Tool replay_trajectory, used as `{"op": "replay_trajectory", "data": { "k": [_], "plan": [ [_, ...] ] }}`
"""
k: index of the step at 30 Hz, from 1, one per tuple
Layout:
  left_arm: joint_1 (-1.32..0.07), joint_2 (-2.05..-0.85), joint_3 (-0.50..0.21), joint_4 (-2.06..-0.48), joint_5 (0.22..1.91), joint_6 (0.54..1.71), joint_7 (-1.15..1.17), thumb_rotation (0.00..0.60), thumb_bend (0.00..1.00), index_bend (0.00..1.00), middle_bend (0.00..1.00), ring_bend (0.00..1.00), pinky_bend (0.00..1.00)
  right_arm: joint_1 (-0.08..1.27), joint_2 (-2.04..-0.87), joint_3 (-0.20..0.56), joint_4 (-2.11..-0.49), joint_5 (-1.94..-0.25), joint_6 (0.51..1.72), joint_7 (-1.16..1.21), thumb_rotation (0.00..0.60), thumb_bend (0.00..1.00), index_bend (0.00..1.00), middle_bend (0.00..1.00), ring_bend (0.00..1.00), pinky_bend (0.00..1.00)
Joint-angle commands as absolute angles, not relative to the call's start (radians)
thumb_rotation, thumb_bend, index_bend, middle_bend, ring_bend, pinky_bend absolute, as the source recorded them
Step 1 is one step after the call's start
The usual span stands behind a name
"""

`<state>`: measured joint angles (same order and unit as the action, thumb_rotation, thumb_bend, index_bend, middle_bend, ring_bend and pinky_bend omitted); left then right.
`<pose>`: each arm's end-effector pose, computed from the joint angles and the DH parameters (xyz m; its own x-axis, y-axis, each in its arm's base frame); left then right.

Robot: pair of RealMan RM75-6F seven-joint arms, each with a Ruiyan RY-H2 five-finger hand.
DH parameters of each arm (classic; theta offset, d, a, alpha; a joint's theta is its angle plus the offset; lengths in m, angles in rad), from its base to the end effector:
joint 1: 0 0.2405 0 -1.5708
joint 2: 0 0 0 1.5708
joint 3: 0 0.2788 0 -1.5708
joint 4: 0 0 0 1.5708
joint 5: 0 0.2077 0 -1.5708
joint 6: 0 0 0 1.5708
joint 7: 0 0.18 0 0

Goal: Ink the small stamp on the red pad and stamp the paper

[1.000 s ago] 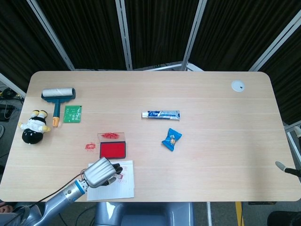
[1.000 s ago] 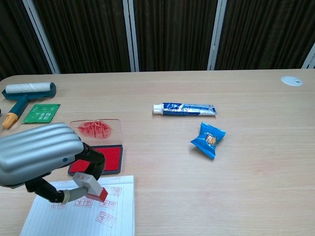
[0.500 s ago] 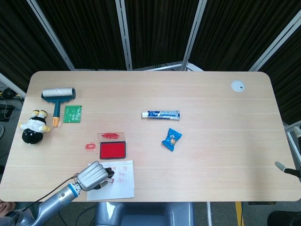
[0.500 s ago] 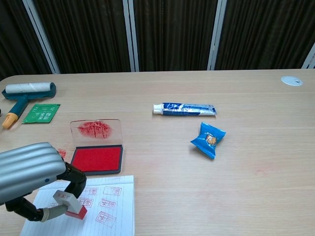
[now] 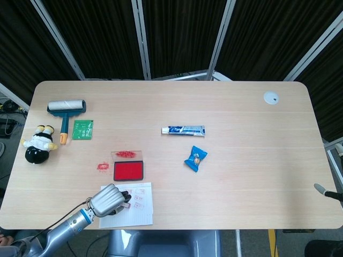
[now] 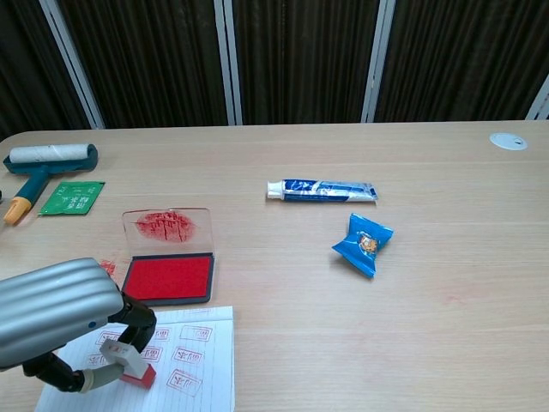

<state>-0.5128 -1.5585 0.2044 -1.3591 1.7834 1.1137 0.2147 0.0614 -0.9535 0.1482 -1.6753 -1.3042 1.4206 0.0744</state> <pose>-0.2226 0.2357 -0.0697 0.6829 0.2236 0.6954 0.5769 -0.7491 -0.3257 -0.3539 -0.2271 0.2432 0.3895 0.0441 0.9200 -0.9074 0.1896 0.3751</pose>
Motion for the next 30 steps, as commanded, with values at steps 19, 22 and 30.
{"op": "replay_trajectory", "data": {
  "k": [19,22,30],
  "plan": [
    [-0.503,-1.610,0.213,-1.289,1.777,1.081,0.216,0.600,0.49,0.60,0.57,0.86,0.85,0.061,-0.952,0.149,-1.674,-1.302,1.418,0.079,0.600,0.00,0.00,0.00,0.00,0.00],
    [-0.503,-1.613,0.214,-1.286,1.775,1.078,0.219,0.600,0.49,0.60,0.57,0.86,0.85,0.062,-0.952,0.149,-1.673,-1.302,1.417,0.079,0.600,0.00,0.00,0.00,0.00,0.00],
    [-0.502,-1.617,0.212,-1.281,1.773,1.075,0.222,0.600,0.49,0.60,0.57,0.86,0.85,0.062,-0.953,0.149,-1.671,-1.300,1.415,0.080,0.600,0.00,0.00,0.00,0.00,0.00]
  ]
}}
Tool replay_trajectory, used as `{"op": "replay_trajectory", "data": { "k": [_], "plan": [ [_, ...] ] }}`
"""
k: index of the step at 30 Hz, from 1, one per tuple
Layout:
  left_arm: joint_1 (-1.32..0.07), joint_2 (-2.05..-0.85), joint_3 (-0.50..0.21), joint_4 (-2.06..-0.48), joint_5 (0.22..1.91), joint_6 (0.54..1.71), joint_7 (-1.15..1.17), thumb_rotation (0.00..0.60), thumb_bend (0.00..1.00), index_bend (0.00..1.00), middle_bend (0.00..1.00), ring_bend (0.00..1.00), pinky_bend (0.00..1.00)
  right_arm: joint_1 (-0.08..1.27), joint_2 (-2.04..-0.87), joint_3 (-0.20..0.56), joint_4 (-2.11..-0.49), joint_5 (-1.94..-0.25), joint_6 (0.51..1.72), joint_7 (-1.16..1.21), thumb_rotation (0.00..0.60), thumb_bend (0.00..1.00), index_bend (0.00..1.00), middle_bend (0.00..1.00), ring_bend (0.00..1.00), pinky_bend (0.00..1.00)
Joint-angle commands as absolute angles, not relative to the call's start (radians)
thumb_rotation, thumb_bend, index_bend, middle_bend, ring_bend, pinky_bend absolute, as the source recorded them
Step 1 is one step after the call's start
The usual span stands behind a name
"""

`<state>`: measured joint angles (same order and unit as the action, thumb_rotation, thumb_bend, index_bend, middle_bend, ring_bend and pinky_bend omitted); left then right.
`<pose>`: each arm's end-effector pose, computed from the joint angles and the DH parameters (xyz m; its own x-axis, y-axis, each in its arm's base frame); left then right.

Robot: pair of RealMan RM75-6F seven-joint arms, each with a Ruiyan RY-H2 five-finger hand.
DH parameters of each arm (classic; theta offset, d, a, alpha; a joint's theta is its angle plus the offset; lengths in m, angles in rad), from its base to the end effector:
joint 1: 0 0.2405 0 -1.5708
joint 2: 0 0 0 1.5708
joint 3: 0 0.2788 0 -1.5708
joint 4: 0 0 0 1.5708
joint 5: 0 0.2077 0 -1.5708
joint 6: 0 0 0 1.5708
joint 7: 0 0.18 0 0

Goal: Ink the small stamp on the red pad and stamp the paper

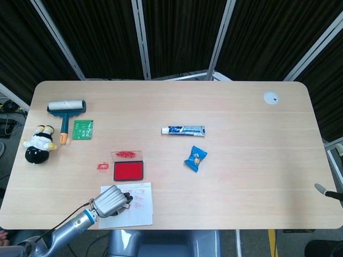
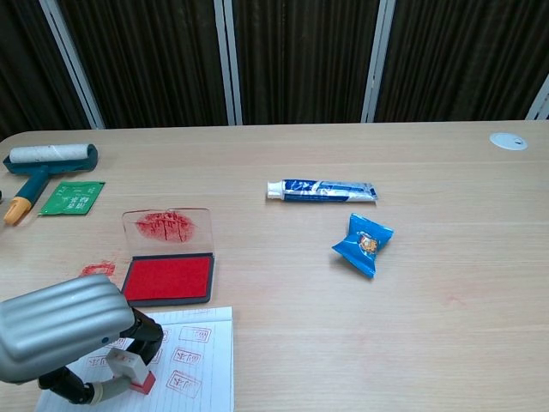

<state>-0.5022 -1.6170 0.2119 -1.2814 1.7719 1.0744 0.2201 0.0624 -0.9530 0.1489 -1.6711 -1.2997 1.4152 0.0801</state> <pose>-0.2345 0.2321 -0.0909 0.7144 0.2433 0.6560 0.5670 -0.7506 -0.3391 -0.3554 -0.2275 0.2437 0.3871 0.0418 0.9211 -0.9075 0.1937 0.3726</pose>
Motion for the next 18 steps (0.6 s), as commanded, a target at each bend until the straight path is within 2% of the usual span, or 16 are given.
{"op": "replay_trajectory", "data": {
  "k": [1,11,18],
  "plan": [
    [-0.502,-1.618,0.211,-1.281,1.773,1.076,0.222,0.600,0.49,0.60,0.57,0.86,0.85,0.062,-0.953,0.149,-1.671,-1.300,1.416,0.080,0.600,0.00,0.00,0.00,0.00,0.00],
    [-0.506,-1.588,0.197,-1.329,1.786,1.117,0.212,0.600,0.49,0.60,0.57,0.86,0.85,0.063,-0.954,0.149,-1.671,-1.300,1.415,0.077,0.600,0.00,0.00,0.00,0.00,0.00],
    [-0.516,-1.491,0.164,-1.472,1.808,1.196,0.190,0.600,0.49,0.60,0.57,0.86,0.85,0.061,-0.953,0.148,-1.675,-1.304,1.419,0.077,0.600,0.00,0.00,0.00,0.00,0.00]
  ]
}}
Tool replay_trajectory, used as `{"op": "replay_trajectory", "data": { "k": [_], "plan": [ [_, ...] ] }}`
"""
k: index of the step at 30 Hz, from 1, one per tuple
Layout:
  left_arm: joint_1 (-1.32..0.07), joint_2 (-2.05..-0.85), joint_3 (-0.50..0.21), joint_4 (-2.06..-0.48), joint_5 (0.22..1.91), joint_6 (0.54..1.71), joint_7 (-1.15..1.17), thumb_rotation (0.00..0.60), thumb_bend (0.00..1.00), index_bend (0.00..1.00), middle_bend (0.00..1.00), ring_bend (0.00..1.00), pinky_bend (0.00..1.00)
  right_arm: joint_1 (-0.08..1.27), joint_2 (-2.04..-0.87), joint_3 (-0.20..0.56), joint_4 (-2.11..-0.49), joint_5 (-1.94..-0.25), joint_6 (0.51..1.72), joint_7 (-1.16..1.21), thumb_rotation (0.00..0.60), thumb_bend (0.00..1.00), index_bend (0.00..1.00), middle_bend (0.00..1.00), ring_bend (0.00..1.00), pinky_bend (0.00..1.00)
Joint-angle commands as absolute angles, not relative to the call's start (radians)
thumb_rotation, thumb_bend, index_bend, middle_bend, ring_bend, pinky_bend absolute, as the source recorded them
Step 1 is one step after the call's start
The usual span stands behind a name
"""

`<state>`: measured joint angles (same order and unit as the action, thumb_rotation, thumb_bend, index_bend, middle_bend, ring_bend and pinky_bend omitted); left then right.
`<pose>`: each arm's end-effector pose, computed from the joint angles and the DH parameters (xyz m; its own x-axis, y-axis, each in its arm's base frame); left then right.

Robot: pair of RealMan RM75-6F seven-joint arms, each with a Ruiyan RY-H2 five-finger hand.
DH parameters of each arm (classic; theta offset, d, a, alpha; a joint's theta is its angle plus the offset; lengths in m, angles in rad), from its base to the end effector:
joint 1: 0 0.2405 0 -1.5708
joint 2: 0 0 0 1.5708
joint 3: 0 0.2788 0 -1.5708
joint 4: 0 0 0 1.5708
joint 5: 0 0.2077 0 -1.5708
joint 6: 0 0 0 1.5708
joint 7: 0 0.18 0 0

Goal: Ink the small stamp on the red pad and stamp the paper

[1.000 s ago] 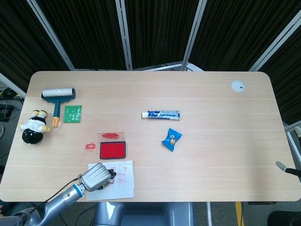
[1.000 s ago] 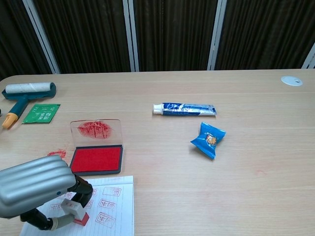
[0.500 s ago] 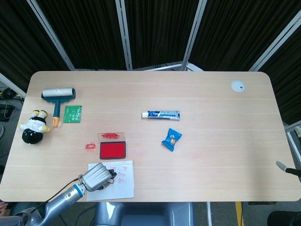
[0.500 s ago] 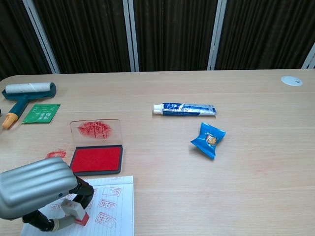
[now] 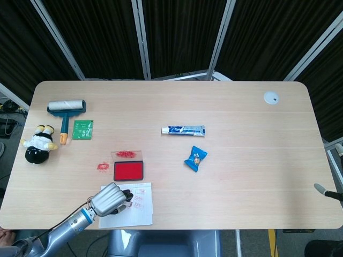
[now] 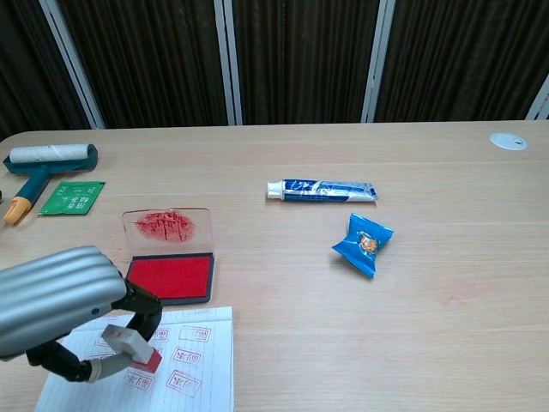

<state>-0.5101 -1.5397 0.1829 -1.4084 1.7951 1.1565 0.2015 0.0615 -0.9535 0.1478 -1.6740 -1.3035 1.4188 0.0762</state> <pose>-0.2074 0.2382 -0.0573 0.6285 0.2064 0.7499 0.6017 -0.7400 -0.3006 -0.3544 -0.2271 0.2431 0.3887 0.0425 0.9204 -0.9075 0.1905 0.3745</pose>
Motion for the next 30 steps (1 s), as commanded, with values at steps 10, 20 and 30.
{"op": "replay_trajectory", "data": {
  "k": [10,20,30],
  "plan": [
    [-0.519,-1.369,0.082,-1.585,1.705,1.221,0.135,0.600,0.49,0.60,0.57,0.86,0.85,0.060,-0.951,0.147,-1.679,-1.308,1.422,0.077,0.600,0.00,0.00,0.00,0.00,0.00],
    [-0.520,-1.367,0.056,-1.451,1.531,1.089,0.034,0.600,0.49,0.60,0.57,0.86,0.85,0.060,-0.951,0.144,-1.684,-1.314,1.423,0.071,0.600,0.00,0.00,0.00,0.00,0.00],
    [-0.504,-1.449,0.050,-1.257,1.451,1.018,0.006,0.600,0.49,0.59,0.55,0.86,0.85,0.061,-0.954,0.141,-1.688,-1.317,1.424,0.060,0.600,0.00,0.00,0.00,0.00,0.00]
  ]
}}
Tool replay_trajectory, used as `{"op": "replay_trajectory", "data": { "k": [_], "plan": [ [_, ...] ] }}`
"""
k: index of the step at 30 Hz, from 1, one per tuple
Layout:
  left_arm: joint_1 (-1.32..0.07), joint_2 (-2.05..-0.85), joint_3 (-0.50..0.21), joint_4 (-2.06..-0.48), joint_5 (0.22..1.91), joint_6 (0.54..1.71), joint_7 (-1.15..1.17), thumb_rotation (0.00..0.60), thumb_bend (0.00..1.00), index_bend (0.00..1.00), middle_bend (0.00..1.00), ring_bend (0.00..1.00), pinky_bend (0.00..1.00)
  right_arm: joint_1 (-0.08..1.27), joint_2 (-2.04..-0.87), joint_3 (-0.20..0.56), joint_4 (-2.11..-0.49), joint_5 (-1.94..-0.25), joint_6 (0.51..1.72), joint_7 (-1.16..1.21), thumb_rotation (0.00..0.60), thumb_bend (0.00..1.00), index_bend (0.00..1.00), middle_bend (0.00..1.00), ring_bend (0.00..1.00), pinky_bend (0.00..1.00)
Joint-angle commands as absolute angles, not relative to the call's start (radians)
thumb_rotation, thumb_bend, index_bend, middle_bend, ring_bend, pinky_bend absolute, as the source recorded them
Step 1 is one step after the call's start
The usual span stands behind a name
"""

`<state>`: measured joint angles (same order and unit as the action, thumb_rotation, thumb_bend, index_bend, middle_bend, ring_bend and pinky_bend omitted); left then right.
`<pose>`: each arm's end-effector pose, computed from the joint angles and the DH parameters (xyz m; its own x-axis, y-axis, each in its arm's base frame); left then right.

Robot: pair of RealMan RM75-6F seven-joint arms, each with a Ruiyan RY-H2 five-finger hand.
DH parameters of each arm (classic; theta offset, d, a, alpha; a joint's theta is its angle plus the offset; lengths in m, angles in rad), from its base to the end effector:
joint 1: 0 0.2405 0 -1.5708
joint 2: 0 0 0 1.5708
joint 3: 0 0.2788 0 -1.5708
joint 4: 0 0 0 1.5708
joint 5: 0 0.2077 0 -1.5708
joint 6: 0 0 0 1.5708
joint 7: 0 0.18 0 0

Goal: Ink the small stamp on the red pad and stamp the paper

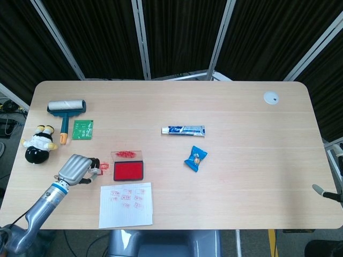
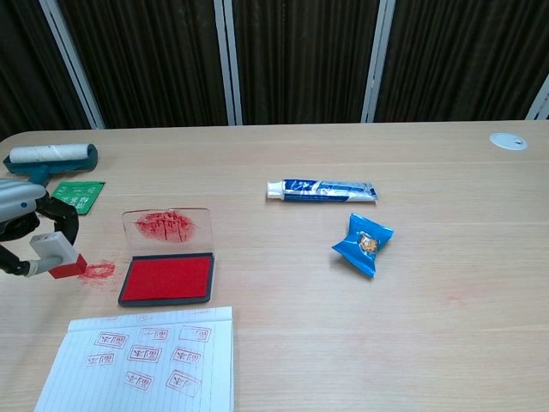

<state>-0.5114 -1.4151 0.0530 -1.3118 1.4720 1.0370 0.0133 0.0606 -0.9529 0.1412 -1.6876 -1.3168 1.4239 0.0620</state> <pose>-0.2906 0.3223 0.0083 0.5391 0.3299 0.7750 0.8281 -0.3757 -0.4161 -0.3505 -0.2257 0.2399 0.3927 0.0357 0.9190 -0.9073 0.1780 0.3809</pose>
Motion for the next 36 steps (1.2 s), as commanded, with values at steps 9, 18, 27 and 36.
{"op": "replay_trajectory", "data": {
  "k": [9,18,27,36],
  "plan": [
    [-0.505,-1.510,0.053,-1.156,1.447,0.979,-0.019,0.600,0.49,0.58,0.54,0.86,0.85,0.064,-0.958,0.141,-1.688,-1.312,1.419,0.048,0.600,0.00,0.00,0.00,0.00,0.00],
    [-0.501,-1.541,0.050,-1.111,1.459,0.991,-0.017,0.600,0.49,0.56,0.53,0.86,0.85,0.065,-0.958,0.141,-1.685,-1.310,1.417,0.049,0.600,0.00,0.00,0.00,0.00,0.00],
    [-0.499,-1.551,0.052,-1.099,1.467,0.991,-0.001,0.600,0.36,0.50,0.49,0.86,0.85,0.065,-0.958,0.141,-1.684,-1.310,1.417,0.051,0.600,0.00,0.00,0.00,0.00,0.00],
    [-0.495,-1.549,0.051,-1.105,1.470,0.994,0.013,0.600,0.27,0.46,0.47,0.86,0.85,0.065,-0.958,0.140,-1.685,-1.309,1.416,0.050,0.600,0.00,0.00,0.00,0.00,0.00]
  ]
}}
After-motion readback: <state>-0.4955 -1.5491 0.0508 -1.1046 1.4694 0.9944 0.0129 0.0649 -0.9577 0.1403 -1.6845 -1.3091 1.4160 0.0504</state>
